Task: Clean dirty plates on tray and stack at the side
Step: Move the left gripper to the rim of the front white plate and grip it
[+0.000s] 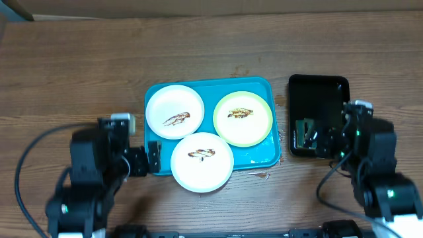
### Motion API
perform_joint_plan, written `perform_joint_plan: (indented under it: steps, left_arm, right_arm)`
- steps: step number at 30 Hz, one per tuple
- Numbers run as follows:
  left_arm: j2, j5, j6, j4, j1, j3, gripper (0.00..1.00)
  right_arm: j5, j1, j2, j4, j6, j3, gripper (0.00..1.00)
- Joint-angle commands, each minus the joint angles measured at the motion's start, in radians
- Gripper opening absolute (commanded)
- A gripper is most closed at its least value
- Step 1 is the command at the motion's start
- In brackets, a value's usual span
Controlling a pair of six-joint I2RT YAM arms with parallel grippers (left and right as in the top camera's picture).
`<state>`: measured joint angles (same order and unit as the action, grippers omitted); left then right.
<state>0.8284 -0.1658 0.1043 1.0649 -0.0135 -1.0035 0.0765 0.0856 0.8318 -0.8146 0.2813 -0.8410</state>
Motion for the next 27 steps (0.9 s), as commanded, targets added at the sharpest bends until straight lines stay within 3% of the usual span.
perform_joint_plan:
  steps: [1,9,19,27]
  left_arm:
    - [0.109,-0.046,-0.017,0.07,-0.007,-0.121,1.0]
    - [0.24,-0.09,-0.035,0.083,-0.008,-0.13,1.0]
    - [0.495,-0.006,-0.038,0.152,-0.11,-0.128,1.0]
    - [0.75,0.009,-0.032,0.17,-0.169,-0.128,0.84]
  right_arm:
    - [0.022,-0.003,0.078,-0.031,0.007,-0.088,1.0]
    - [0.014,-0.003,0.113,-0.047,-0.027,-0.104,1.0]
    - [-0.024,-0.003,0.16,-0.063,-0.025,-0.104,1.0]
    - [-0.042,-0.003,0.225,-0.075,-0.026,-0.104,0.97]
